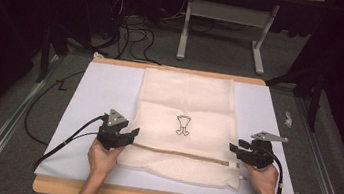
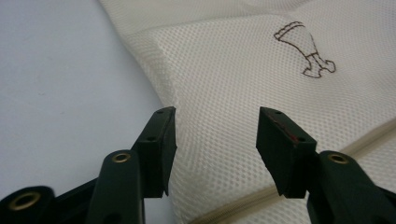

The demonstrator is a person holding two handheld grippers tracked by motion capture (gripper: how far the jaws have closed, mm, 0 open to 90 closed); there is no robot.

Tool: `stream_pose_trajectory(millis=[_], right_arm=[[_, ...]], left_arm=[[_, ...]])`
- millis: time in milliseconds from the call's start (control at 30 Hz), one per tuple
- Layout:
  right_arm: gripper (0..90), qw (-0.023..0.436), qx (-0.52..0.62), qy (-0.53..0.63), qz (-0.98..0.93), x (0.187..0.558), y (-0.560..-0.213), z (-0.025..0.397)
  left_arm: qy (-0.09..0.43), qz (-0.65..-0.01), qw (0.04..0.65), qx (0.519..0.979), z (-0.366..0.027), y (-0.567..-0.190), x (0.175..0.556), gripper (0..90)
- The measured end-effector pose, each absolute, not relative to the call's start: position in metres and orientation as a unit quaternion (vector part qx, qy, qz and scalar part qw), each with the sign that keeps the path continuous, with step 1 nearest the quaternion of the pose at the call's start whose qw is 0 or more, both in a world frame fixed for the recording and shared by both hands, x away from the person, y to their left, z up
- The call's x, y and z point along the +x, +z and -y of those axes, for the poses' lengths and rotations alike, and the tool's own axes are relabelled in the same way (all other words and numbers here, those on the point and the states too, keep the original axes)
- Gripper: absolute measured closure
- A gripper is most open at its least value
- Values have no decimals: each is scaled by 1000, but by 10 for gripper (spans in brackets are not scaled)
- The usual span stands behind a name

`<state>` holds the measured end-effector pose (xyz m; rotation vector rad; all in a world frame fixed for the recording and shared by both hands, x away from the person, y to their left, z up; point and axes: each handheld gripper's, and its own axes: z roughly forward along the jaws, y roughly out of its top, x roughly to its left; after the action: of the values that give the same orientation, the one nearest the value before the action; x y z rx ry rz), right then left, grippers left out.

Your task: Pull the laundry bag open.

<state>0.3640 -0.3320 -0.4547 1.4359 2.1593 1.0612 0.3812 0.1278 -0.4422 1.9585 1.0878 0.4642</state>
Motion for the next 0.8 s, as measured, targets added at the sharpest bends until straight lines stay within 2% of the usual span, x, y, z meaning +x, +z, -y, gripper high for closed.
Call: stream_pose_trajectory(millis=[267, 367, 567, 633, 800], right_arm=[[480, 158, 515, 384, -750, 348, -459, 338], [484, 149, 522, 380, -749, 345, -463, 340], [495, 137, 531, 376, -747, 340, -467, 342], [493, 131, 534, 376, -746, 340, -468, 342], [492, 128, 534, 374, -747, 344, -467, 342]], left_arm=[[162, -426, 426, 781, -123, -439, 362, 433], [182, -426, 424, 778, -118, -440, 354, 370], [188, -404, 417, 792, -99, -434, 345, 379], [169, -404, 433, 788, -95, -431, 344, 380], [187, -377, 423, 802, -64, -418, 335, 393]])
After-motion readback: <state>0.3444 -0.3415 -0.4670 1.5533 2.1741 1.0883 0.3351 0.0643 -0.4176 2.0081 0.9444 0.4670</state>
